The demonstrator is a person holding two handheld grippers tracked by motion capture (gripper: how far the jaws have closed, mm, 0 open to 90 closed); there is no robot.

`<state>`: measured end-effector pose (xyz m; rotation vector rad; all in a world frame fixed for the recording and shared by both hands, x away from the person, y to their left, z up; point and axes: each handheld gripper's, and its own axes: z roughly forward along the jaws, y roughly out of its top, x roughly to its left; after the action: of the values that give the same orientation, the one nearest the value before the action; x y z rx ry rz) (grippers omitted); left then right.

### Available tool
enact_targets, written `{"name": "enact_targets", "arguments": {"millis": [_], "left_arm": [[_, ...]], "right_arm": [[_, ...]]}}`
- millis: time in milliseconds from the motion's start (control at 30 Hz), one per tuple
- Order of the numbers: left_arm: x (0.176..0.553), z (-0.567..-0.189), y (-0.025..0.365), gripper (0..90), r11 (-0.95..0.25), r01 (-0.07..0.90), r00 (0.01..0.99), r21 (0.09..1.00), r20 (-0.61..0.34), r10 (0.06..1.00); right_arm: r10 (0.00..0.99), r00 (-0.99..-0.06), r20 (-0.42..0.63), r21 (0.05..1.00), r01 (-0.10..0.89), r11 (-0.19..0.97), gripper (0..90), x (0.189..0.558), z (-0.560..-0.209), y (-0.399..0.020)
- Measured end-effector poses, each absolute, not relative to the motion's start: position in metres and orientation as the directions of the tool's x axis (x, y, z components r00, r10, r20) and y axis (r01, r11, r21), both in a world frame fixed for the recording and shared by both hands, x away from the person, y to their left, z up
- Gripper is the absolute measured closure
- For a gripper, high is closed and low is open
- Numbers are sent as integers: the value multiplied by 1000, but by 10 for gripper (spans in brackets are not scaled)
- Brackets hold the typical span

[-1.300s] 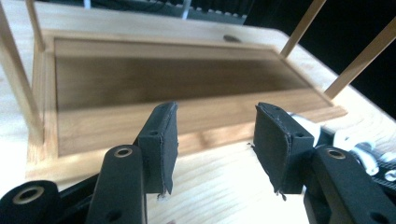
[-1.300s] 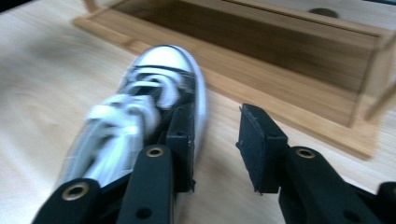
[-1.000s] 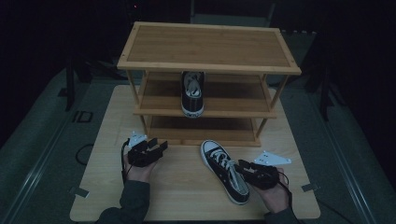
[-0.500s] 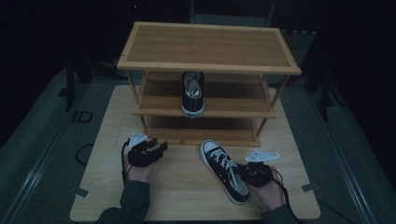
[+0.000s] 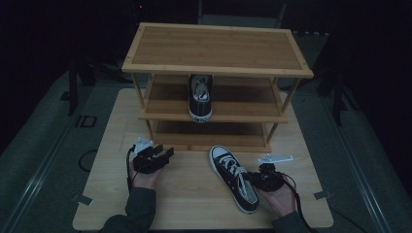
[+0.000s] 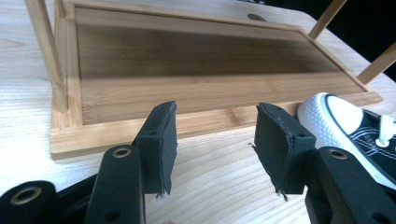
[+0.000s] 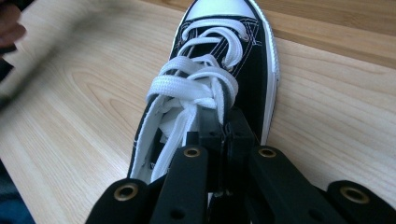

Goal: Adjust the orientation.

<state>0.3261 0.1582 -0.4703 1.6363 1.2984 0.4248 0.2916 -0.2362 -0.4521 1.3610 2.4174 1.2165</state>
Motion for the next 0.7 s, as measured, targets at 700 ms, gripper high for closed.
{"name": "enact_targets", "arguments": {"millis": [700], "left_arm": [[341, -486, 168, 495, 57, 575, 312, 816, -283, 907]], "right_arm": [[726, -513, 459, 696, 715, 65, 888, 283, -450, -244]]}}
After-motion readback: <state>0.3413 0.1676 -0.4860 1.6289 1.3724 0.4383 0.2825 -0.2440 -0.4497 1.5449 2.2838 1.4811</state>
